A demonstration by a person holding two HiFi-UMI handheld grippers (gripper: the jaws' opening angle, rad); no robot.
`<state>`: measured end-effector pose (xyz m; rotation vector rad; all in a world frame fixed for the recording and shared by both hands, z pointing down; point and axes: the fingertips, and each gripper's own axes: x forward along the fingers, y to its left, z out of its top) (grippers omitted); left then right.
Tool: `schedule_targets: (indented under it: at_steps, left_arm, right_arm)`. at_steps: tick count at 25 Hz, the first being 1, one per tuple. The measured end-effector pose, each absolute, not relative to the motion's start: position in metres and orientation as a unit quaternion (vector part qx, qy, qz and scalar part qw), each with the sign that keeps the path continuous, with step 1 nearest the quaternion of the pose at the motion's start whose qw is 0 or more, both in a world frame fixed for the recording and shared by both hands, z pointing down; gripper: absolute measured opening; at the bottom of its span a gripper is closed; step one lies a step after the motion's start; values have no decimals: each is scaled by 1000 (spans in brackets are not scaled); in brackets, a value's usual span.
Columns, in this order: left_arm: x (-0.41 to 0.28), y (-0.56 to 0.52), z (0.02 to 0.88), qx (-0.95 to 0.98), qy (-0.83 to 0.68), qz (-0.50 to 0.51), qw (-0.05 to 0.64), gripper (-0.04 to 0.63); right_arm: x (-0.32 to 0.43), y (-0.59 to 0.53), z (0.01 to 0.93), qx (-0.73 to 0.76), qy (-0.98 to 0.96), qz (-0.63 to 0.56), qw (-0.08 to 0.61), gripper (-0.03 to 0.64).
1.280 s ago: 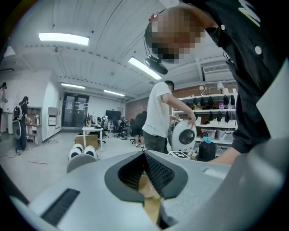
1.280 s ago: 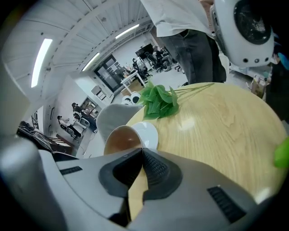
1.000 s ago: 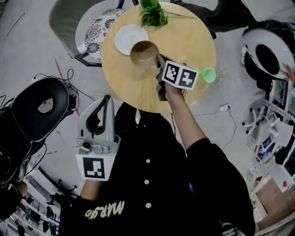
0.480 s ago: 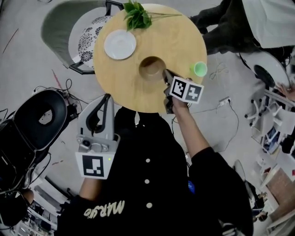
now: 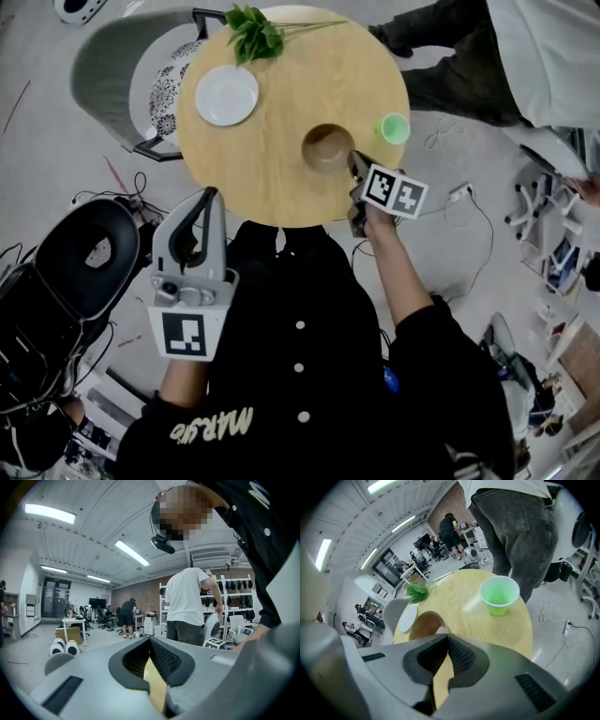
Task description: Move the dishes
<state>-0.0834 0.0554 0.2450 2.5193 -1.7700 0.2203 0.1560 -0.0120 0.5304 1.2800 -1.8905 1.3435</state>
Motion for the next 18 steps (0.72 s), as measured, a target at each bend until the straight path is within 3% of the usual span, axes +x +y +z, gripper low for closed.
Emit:
schedule_targets:
  at_steps: [18]
  left_arm:
    - [-38,30,256,847,-526,77,22,3]
  right_arm:
    - [229,26,569,505,-641,522,250,6]
